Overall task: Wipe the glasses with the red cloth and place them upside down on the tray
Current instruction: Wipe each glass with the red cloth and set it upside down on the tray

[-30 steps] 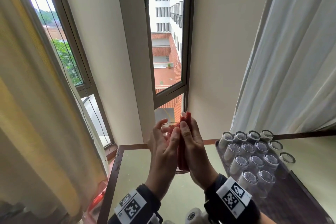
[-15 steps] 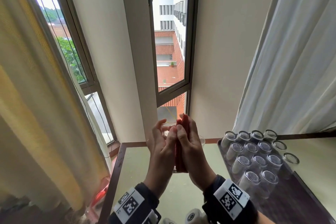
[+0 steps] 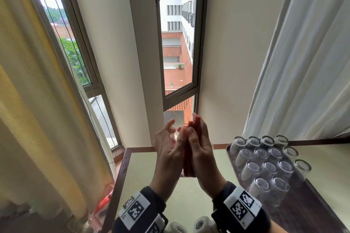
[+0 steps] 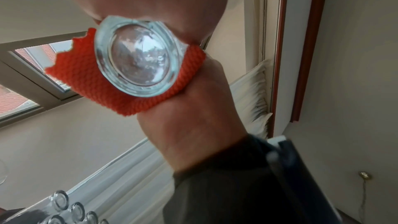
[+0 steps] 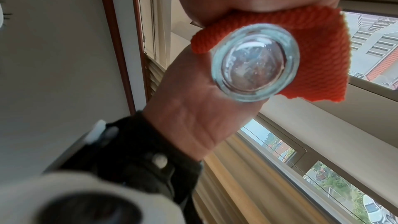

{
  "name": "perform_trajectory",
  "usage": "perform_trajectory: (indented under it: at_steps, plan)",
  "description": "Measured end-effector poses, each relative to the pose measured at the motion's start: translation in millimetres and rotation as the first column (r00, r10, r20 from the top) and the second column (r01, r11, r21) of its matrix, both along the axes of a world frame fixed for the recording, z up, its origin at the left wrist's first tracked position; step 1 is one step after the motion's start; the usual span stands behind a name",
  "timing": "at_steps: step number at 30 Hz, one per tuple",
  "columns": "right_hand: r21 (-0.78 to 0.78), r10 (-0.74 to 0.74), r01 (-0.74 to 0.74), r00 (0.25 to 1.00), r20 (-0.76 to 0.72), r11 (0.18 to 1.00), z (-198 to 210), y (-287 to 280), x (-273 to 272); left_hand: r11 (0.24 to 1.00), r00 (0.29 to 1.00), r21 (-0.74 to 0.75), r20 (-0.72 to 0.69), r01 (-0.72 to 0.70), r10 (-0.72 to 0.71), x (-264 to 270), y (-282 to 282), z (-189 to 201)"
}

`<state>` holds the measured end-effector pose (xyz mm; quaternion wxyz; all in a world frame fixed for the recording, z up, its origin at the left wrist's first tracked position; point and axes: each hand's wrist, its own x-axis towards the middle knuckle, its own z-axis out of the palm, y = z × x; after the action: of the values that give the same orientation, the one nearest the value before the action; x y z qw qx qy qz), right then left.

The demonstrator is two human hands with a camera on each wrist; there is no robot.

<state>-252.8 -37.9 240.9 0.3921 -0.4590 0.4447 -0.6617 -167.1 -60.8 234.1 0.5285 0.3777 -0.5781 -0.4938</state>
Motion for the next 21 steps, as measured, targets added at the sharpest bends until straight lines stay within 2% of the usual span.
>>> perform_trajectory:
  at_steps: [4, 11, 18, 21]
  plan:
    - [-0.008, -0.020, 0.020, 0.997, -0.074, 1.000, -7.6, -0.6, 1.0, 0.998, 0.999, 0.036, -0.028, 0.045, -0.044, 1.4, -1.8, 4.3]
    - [0.010, -0.004, 0.004, 0.999, 0.043, 1.000, 0.7, -4.2, -1.3, 1.000, 1.000, 0.021, -0.014, 0.011, -0.011, -0.7, -1.4, -4.4]
    - [-0.006, -0.058, 0.058, 0.997, -0.059, 0.998, -7.2, -2.0, 6.2, 1.000, 0.999, 0.005, -0.046, 0.002, -0.002, -0.2, -3.4, 0.0]
    - [0.005, -0.020, 0.020, 0.999, 0.034, 1.000, -1.7, -6.3, 0.6, 1.000, 0.998, 0.004, -0.057, -0.011, 0.011, -0.8, -2.0, -1.8]
